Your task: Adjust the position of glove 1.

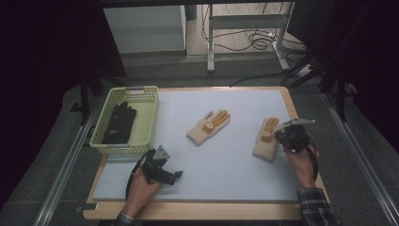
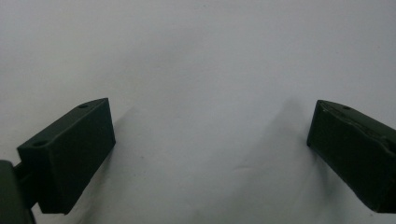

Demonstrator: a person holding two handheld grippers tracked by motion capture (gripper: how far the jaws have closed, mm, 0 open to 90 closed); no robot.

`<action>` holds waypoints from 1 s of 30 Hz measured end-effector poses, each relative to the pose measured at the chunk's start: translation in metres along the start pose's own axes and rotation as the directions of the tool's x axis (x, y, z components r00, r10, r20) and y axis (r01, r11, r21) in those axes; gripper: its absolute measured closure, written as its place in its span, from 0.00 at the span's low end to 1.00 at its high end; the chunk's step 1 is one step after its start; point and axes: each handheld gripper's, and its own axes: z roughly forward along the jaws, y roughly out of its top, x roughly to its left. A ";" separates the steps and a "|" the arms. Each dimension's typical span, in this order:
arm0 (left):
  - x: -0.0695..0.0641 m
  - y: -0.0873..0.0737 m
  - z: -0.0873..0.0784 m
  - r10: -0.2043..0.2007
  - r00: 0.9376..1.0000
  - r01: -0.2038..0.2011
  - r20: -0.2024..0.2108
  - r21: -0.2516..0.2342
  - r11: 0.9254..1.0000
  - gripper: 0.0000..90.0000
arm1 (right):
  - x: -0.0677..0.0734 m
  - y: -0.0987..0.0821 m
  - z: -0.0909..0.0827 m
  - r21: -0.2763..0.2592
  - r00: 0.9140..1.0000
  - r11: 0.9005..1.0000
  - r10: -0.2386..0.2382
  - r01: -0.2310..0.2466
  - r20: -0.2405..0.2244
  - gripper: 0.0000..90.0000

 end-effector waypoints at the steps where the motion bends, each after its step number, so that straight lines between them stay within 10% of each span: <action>1: 0.000 0.000 0.000 0.000 1.000 0.000 0.000 0.000 1.000 0.01 | 0.000 0.000 0.000 0.000 1.000 1.000 0.000 0.000 0.000 0.95; 30: 0.000 0.000 0.000 0.003 1.000 -0.003 -0.001 0.001 1.000 0.01 | 0.100 0.075 0.050 -0.008 0.974 0.989 -0.150 0.150 -0.170 0.75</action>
